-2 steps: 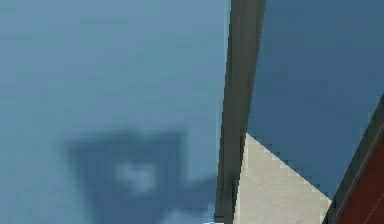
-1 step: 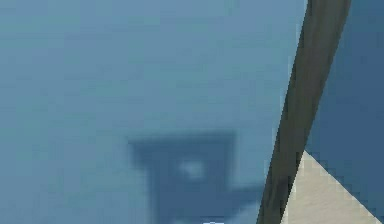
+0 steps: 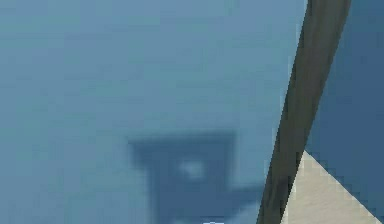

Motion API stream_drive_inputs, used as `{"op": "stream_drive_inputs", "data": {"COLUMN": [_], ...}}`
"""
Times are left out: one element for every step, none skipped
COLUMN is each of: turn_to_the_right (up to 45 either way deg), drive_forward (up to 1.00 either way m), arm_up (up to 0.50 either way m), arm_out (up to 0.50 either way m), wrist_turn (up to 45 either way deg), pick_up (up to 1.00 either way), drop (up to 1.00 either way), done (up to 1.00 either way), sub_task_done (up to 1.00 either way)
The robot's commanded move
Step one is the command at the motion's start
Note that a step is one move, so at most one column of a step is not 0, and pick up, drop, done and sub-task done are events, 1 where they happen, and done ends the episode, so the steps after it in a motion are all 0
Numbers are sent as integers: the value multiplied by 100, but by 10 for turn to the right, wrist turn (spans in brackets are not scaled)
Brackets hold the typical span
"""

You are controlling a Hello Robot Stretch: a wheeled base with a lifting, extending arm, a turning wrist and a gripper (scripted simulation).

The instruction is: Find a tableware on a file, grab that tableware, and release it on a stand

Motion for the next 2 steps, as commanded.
{"op": "stream_drive_inputs", "data": {"turn_to_the_right": [-450, 450], "drive_forward": [0, 0], "arm_up": [0, 0], "arm_out": [0, 0], "wrist_turn": [0, 0], "pick_up": [0, 0], "drop": [0, 0], "done": [0, 0], "sub_task_done": [0, 0]}}
